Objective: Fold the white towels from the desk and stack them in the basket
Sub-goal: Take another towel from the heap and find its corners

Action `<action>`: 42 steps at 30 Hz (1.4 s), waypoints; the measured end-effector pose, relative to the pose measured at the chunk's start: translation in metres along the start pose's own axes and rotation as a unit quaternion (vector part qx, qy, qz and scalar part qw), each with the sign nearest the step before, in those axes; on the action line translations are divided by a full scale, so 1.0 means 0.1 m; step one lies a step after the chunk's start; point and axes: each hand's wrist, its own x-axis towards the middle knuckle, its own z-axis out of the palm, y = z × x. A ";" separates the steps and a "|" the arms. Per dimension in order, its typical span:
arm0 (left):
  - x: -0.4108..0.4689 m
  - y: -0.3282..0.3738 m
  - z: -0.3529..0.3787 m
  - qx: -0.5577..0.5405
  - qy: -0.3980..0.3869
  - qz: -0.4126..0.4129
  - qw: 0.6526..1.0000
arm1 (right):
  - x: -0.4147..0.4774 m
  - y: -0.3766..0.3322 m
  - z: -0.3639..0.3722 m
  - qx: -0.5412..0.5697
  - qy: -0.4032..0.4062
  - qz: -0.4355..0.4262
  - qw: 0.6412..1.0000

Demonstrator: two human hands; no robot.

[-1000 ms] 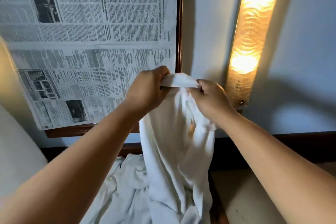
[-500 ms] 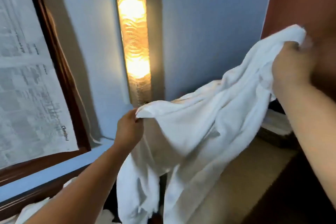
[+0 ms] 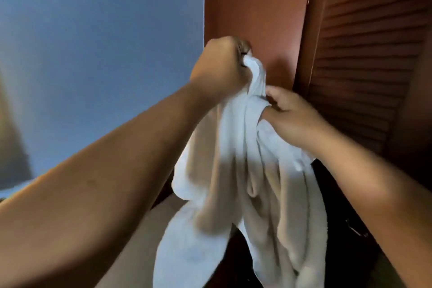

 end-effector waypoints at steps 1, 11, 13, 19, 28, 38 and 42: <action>0.03 0.03 0.16 0.018 -0.017 0.007 1.000 | 0.03 0.18 -0.06 -0.009 0.002 0.009 1.000; -0.61 -1.22 1.90 -0.004 -0.260 -0.225 0.939 | 0.57 1.58 -0.41 0.043 0.183 0.107 0.976; -0.98 -1.56 2.05 -0.030 -0.283 -0.295 0.912 | 0.61 1.78 -0.48 0.016 0.204 0.138 0.969; -1.07 -1.74 2.50 -0.220 -0.194 -0.427 0.855 | 0.79 2.66 -0.62 -0.058 0.164 0.257 0.951; -0.56 -0.75 2.92 -0.284 -0.161 -0.411 0.851 | 0.61 3.47 0.08 -0.037 -0.134 0.257 0.956; -1.29 0.18 3.23 -0.256 0.048 -0.634 0.728 | 0.22 3.91 0.08 0.339 -0.285 0.270 0.855; -1.55 0.61 3.29 -0.221 0.079 -0.652 0.721 | 0.06 3.94 0.00 0.395 -0.270 0.315 0.820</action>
